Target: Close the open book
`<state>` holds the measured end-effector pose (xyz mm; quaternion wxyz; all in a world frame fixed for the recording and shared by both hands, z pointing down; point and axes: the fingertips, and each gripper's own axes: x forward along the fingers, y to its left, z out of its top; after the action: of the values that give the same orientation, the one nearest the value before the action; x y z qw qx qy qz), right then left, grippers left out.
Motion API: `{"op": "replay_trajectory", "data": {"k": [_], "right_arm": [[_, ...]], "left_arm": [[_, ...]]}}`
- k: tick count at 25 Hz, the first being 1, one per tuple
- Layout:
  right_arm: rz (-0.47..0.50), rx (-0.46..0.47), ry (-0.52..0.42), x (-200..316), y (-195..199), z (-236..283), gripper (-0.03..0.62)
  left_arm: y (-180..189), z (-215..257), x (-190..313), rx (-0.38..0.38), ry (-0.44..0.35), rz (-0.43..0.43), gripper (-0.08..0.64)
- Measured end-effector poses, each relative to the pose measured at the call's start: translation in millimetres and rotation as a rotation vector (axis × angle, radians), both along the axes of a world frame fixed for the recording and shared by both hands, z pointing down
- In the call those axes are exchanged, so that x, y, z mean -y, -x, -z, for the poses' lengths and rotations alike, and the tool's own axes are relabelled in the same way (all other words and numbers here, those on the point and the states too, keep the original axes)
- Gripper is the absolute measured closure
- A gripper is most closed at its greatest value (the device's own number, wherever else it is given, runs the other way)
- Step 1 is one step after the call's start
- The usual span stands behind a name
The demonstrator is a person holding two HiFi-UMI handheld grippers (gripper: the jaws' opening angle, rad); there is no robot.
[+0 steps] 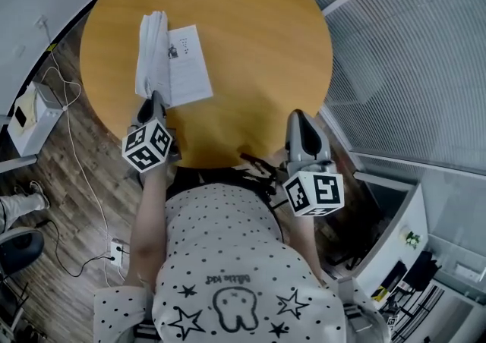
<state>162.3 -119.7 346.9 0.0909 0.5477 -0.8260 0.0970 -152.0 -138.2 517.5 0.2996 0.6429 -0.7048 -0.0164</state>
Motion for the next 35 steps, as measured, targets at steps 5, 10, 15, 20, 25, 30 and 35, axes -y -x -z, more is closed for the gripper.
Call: {"op": "replay_trajectory", "data": {"k": [5,10,15,20,25,30,35], "right_arm": [[0.002,-0.004,-0.005,1,4,2,0.588],[0.026,-0.007,-0.01,0,12,4,0.588],[0.037,-0.004,-0.022,1,18,9,0.588],[0.035,-0.01,-0.026,3,14,9,0.588],[0.033,-0.011,-0.024,5,12,9,0.588],[0.018,-0.012,-0.027,9,9,10,0.588],[0.004,-0.009,-0.023,13,2,9,0.588]], "left_arm": [[1,0,0,0.021,0.007,-0.009,0.538],[-2,0,0,0.061,0.016,-0.033,0.538],[-4,1,1,0.101,0.03,-0.053,0.538],[-11,1,5,0.115,0.037,-0.074,0.538],[-21,-2,9,0.127,0.045,-0.101,0.538],[-27,-5,13,0.13,0.052,-0.123,0.538],[-36,-9,19,0.167,0.067,-0.162,0.538]]}}
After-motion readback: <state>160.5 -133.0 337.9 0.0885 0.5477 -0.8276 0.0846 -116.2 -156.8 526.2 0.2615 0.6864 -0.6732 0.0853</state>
